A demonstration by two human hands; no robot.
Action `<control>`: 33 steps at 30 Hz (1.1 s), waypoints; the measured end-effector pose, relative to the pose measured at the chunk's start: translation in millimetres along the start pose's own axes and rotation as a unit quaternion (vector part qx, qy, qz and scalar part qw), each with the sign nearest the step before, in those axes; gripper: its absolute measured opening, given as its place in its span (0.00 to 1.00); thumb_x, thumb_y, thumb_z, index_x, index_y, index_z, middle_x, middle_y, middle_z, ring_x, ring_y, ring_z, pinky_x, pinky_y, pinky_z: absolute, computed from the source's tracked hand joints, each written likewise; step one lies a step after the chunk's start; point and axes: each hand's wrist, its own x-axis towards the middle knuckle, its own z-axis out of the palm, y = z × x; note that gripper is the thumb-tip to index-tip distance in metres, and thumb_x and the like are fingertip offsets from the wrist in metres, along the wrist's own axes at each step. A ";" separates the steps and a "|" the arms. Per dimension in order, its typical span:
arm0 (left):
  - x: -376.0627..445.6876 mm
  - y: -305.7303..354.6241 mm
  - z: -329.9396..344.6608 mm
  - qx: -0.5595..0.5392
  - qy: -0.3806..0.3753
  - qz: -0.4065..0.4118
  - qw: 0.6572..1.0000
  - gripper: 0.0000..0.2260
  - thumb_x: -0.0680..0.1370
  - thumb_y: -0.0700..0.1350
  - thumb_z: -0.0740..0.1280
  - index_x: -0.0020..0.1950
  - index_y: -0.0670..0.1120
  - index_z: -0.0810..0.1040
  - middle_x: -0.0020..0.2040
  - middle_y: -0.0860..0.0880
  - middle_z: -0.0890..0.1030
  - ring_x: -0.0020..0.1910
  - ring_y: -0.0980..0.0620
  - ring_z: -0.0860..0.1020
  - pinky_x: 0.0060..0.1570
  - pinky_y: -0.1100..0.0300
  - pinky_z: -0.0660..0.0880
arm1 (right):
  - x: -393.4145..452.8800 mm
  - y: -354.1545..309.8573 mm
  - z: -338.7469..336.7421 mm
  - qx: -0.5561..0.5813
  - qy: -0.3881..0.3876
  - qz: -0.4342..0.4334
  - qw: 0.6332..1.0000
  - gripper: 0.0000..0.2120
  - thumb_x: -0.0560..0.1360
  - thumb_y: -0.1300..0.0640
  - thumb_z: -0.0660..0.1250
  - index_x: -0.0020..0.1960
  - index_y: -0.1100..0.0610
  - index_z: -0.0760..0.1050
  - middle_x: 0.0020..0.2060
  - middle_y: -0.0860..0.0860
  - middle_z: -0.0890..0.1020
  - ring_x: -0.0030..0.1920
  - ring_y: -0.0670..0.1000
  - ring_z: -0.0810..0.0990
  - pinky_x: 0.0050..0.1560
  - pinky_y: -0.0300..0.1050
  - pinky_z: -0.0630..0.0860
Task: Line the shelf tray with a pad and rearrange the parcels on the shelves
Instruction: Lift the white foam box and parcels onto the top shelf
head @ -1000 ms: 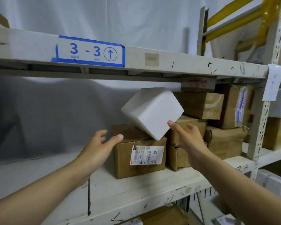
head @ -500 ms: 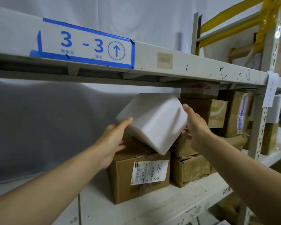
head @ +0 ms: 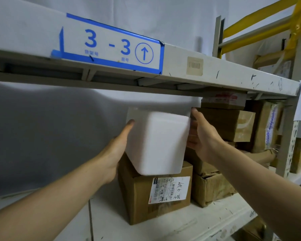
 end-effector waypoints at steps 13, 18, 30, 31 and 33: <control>2.1 1.2 -14.1 -0.148 -0.053 -0.144 0.977 0.35 0.66 0.77 0.62 0.57 0.50 0.75 0.52 0.37 0.82 0.51 0.36 0.81 0.57 0.31 0.72 | -5.3 20.7 23.4 -0.062 -0.183 0.063 0.979 0.40 0.67 0.20 0.56 0.66 0.45 0.77 0.59 0.55 0.83 0.60 0.60 0.81 0.66 0.68 0.71; -5.0 3.2 -24.1 -0.174 -0.061 -0.131 0.974 0.42 0.60 0.76 0.69 0.67 0.52 0.73 0.55 0.36 0.81 0.50 0.36 0.82 0.46 0.36 0.79 | -13.3 23.9 27.3 -0.080 -0.206 0.034 0.975 0.44 0.63 0.18 0.56 0.70 0.43 0.74 0.59 0.54 0.84 0.59 0.59 0.82 0.66 0.68 0.72; -20.6 -23.0 -58.6 -0.321 -0.073 -0.072 0.941 0.28 0.70 0.63 0.73 0.61 0.45 0.81 0.53 0.43 0.86 0.48 0.43 0.84 0.50 0.46 0.80 | -42.2 24.3 41.8 0.001 -0.284 0.006 0.959 0.34 0.72 0.26 0.54 0.67 0.46 0.76 0.59 0.55 0.84 0.58 0.58 0.83 0.58 0.61 0.78; -21.7 -25.3 -61.2 -0.335 -0.099 -0.061 0.935 0.25 0.73 0.63 0.71 0.60 0.47 0.81 0.51 0.43 0.86 0.48 0.42 0.84 0.49 0.45 0.79 | -44.4 24.1 44.2 0.009 -0.293 0.007 0.956 0.35 0.72 0.25 0.54 0.67 0.46 0.77 0.59 0.55 0.84 0.58 0.58 0.84 0.58 0.61 0.78; -24.1 -29.5 -67.6 -0.363 -0.149 -0.038 0.919 0.21 0.76 0.64 0.65 0.59 0.51 0.81 0.51 0.44 0.85 0.52 0.39 0.82 0.55 0.39 0.75 | -49.2 23.5 49.7 0.012 -0.309 0.006 0.951 0.35 0.72 0.25 0.54 0.67 0.47 0.77 0.59 0.54 0.84 0.59 0.58 0.84 0.61 0.63 0.77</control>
